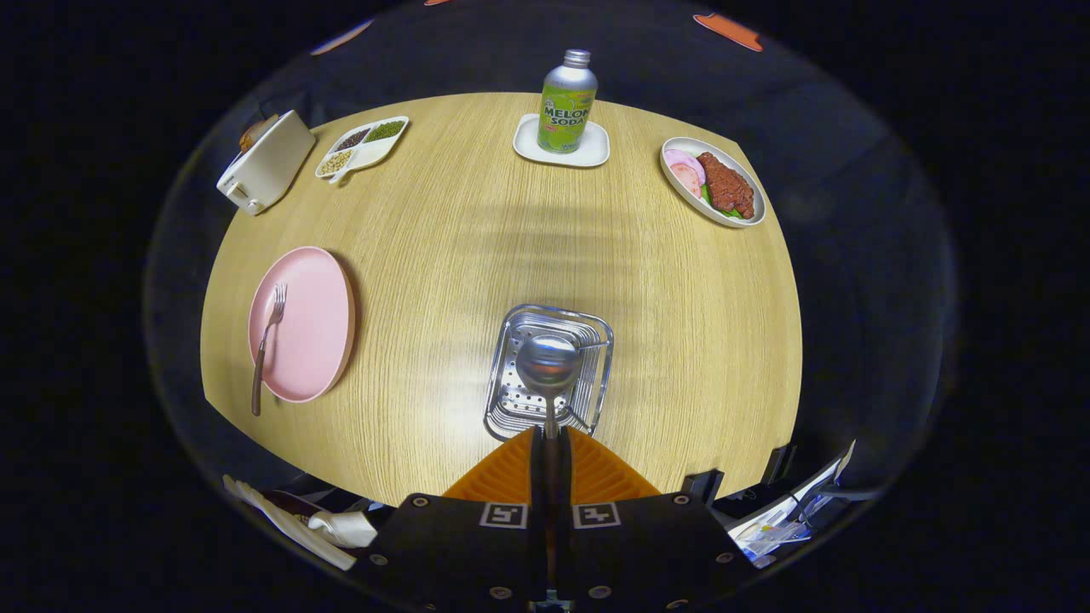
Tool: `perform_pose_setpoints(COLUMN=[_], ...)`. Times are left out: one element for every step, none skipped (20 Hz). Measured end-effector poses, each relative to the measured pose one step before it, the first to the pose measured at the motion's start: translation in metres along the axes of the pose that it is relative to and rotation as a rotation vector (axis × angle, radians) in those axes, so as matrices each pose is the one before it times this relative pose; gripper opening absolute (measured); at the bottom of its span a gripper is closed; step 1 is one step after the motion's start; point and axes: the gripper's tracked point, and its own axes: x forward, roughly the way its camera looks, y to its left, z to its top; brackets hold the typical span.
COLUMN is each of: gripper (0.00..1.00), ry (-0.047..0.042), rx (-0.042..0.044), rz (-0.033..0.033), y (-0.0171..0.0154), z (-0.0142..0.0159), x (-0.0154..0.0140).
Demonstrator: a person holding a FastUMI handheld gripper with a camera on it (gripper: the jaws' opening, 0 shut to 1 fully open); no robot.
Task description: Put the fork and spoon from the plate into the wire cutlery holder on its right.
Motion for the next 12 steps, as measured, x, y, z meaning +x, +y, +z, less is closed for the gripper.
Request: perform_pose_setpoints(gripper=[0.05,0.05,0.05,0.05,0.05,0.05,0.05,0.07,0.07,0.07,0.09,0.1], ry=[0.01072,0.00972,0.00808,0.00984,0.00432,0.0066,0.00772,0.00565,0.00645,0.00258,-0.00507,-0.00823], rx=[-0.00789,-0.00835,-0.00609,-0.00083,0.00196,-0.00138,-0.00077,-0.00032,0.00628,0.01395,0.01257,0.00769], rz=[-0.00301,-0.00141,-0.00122,-0.00015,0.0013,-0.0002,-0.00162,-0.00001,0.00506,0.00624,0.00531,0.00076], y=[0.00063,0.001,0.00117,0.00032,0.00052,-0.00018,-0.00089,-0.00024,0.00045,0.00068,0.00079,-0.00114], z=[0.00091,0.00072,0.00115,0.00073,0.0017,0.00105,0.00029,0.0002,0.00055,0.00013,0.00285,0.00219], x=[0.00269,0.0018,0.00225,0.002,0.00207,0.0024,0.00167,0.00184,0.00082,0.00115,0.00098,-0.00041])
